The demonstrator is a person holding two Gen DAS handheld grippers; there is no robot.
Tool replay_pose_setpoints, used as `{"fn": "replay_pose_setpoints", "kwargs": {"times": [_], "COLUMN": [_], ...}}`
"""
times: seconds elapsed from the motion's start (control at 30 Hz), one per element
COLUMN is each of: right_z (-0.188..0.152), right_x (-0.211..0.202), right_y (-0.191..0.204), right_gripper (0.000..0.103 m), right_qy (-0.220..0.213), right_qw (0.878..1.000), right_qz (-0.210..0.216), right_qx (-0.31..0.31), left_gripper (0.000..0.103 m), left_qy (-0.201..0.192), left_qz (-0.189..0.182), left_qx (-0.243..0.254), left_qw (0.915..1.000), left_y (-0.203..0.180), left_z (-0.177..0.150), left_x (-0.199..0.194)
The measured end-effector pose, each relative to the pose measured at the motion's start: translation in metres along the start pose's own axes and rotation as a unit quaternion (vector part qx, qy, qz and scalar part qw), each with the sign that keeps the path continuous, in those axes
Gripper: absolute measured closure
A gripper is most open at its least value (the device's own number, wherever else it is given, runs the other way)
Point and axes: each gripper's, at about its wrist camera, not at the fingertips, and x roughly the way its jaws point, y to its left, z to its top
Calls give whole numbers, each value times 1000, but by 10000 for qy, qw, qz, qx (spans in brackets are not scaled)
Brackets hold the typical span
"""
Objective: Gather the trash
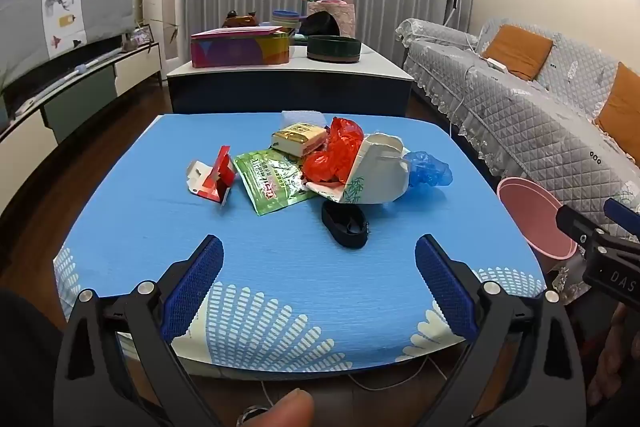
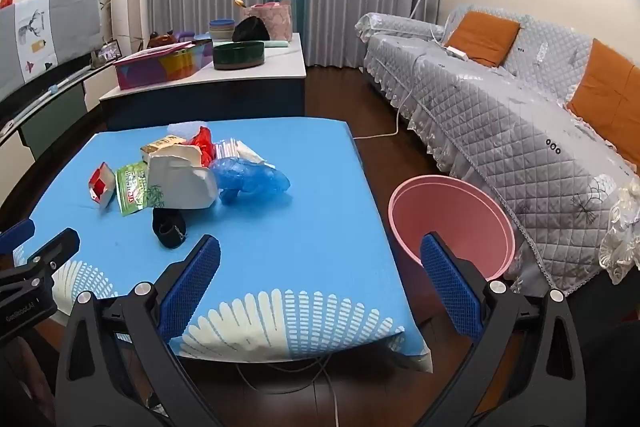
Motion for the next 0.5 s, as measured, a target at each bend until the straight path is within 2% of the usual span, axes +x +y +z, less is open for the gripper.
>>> {"fn": "replay_pose_setpoints", "kwargs": {"times": [0.1, 0.13, 0.17, 0.5], "right_z": [1, -6, -1, -3], "right_x": [-6, -6, -2, 0], "right_y": [1, 6, 2, 0], "right_gripper": [5, 5, 5, 5], "right_qy": [-100, -88, 102, 164], "right_qw": [9999, 10000, 9999, 9999], "right_qz": [-49, -25, 58, 18], "right_qx": [1, -40, 37, 3], "left_gripper": [9, 9, 9, 9], "left_qy": [-64, -61, -61, -11], "left_qz": [14, 17, 19, 10], "left_qx": [35, 25, 22, 37], "left_qw": [10000, 10000, 10000, 10000], "left_y": [-1, 0, 0, -3], "left_z": [0, -3, -4, -9], "left_x": [-1, 1, 2, 2]}}
